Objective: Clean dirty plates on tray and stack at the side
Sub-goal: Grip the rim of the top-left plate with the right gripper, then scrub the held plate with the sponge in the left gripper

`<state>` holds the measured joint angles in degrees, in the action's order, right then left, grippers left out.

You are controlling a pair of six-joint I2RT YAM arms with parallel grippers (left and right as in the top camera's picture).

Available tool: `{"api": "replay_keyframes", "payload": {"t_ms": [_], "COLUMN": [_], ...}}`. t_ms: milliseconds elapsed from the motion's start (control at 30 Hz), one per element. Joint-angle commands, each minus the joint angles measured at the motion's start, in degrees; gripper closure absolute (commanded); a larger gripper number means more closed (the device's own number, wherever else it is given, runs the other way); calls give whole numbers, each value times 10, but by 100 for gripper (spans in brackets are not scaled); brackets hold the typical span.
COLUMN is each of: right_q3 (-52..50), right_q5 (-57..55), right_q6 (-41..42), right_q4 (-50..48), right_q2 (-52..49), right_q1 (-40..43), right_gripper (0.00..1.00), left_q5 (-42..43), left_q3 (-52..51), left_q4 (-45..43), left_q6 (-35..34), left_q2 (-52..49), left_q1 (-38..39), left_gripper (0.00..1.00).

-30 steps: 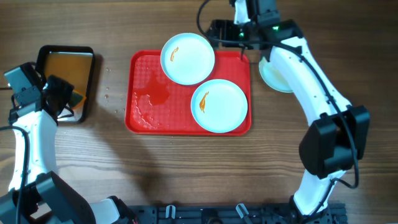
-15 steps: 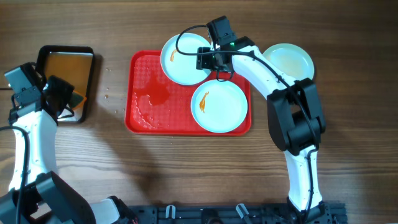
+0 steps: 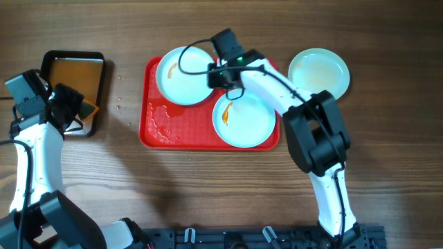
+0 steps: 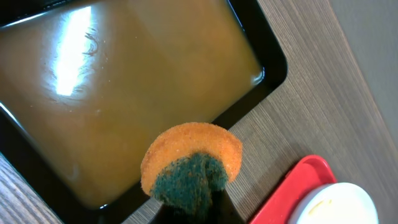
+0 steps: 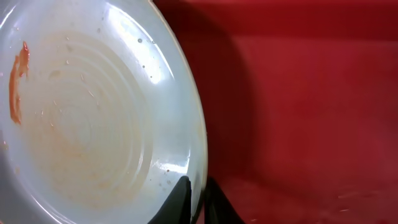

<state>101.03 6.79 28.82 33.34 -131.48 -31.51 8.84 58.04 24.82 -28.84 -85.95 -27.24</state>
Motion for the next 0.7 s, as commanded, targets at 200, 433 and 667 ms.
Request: {"api": "replay_keyframes", "payload": {"t_ms": [200,433,667], "right_q3": [6,6,21], "right_q5": [49,58,50], "right_q6": [-32,-89,-120], "right_q4": [79,97,104], "right_q2": [-14,-14,-14], "right_q1": [-35,-35,-33], "right_gripper": [83,96,96], "left_q5": [10,25,68], "left_q3": [8,8,8], "left_q4": [-6,-6,30], "left_q6": [-1,1,57], "left_q2": [-1,-1,-1], "left_q1": [-2,24,130], "left_gripper": [96,96,96]}}
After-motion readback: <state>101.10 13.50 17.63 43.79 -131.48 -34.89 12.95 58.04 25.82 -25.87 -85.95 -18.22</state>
